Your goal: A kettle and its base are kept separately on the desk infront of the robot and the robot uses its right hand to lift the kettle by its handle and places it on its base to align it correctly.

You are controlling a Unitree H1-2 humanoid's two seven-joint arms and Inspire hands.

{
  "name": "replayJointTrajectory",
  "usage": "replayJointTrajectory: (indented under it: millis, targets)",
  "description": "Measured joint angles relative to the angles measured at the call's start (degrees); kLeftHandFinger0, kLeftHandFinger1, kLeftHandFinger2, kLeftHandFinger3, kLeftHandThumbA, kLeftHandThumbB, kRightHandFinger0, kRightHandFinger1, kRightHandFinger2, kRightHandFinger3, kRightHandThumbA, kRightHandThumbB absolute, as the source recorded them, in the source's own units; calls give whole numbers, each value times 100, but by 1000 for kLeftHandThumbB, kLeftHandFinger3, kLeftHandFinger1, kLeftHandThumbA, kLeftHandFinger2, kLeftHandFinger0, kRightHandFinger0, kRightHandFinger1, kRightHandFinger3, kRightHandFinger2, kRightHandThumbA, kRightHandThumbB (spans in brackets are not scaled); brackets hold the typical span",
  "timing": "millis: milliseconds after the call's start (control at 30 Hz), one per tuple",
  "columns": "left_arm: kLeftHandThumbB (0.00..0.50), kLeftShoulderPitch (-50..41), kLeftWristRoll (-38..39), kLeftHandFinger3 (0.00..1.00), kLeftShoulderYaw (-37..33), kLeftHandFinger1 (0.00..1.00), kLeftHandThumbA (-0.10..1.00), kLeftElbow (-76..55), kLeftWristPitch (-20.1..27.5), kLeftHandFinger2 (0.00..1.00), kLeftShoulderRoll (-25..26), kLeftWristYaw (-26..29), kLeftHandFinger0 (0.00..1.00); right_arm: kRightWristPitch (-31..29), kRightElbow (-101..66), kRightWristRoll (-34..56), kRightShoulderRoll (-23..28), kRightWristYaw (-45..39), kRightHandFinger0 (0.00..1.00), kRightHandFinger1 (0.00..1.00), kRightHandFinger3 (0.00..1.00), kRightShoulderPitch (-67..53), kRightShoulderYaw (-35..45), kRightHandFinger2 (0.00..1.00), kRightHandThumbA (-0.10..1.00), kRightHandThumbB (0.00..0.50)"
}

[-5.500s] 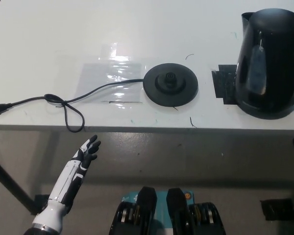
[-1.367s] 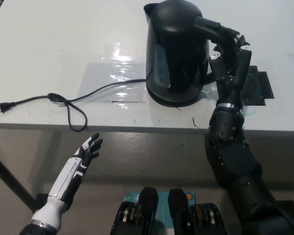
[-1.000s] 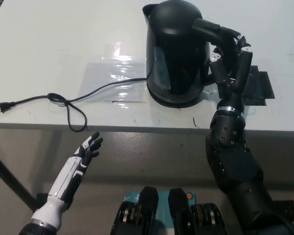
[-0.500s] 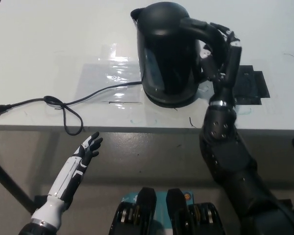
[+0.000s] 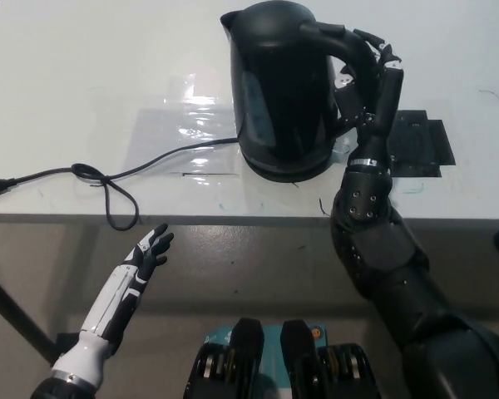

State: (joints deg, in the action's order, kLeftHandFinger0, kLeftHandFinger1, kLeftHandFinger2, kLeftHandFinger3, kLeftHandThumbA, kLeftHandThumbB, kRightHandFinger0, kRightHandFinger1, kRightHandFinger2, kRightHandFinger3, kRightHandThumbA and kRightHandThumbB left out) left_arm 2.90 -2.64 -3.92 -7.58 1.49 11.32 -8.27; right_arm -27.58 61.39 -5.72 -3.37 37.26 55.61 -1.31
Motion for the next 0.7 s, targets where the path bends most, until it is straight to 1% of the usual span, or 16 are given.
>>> replayJointTrajectory:
  millis: [33,67,133,167,200,300,400,467,567,667,700]
  targets:
    - [148,0,0,1000,0,1000,1000,0,0,1000,0,0,1000,-5,8,3,7,-24,1000,1000,1000,-1,-5,1000,599,429]
    - [149,-1,0,1000,0,1000,1000,0,0,1000,0,0,1000,-9,21,5,37,-87,1000,1000,1000,-8,-21,1000,691,496]
    - [146,-5,0,1000,-1,1000,1000,2,-1,1000,0,0,1000,-1,55,21,167,-310,1000,1000,1000,-68,-47,1000,756,500]
    - [154,-7,0,1000,-1,1000,1000,3,-1,1000,0,0,1000,0,61,25,194,-350,1000,1000,1000,-94,-55,1000,785,500]
    - [143,-10,0,1000,0,1000,1000,7,-2,1000,0,0,1000,3,68,40,247,-472,1000,1000,1000,-164,-67,1000,843,500]
    - [140,-9,-1,1000,-2,1000,1000,17,-3,1000,-2,0,1000,9,73,63,335,-774,1000,1000,1000,-336,-124,1000,843,500]
    - [146,-11,-1,1000,-2,1000,1000,23,-5,1000,-2,1,1000,12,36,101,413,-1091,1000,1000,1000,-518,-178,1000,871,500]
    - [135,-11,-2,1000,-2,1000,1000,31,-5,1000,-2,1,1000,16,-83,157,486,-1386,1000,1000,1000,-642,-206,1000,861,500]
    - [136,-13,-2,1000,-2,1000,1000,44,-5,1000,-2,1,1000,64,-426,288,596,-1730,1000,1000,1000,-819,-216,1000,847,500]
    - [144,-16,-3,1000,-2,1000,1000,60,-5,1000,-2,1,1000,133,-761,411,668,-2003,1000,1000,1000,-958,-211,1000,874,500]
    - [146,-16,-3,1000,-3,1000,1000,64,-5,1000,-2,1,1000,194,-989,507,721,-2162,1000,1000,1000,-1042,-209,1000,855,500]
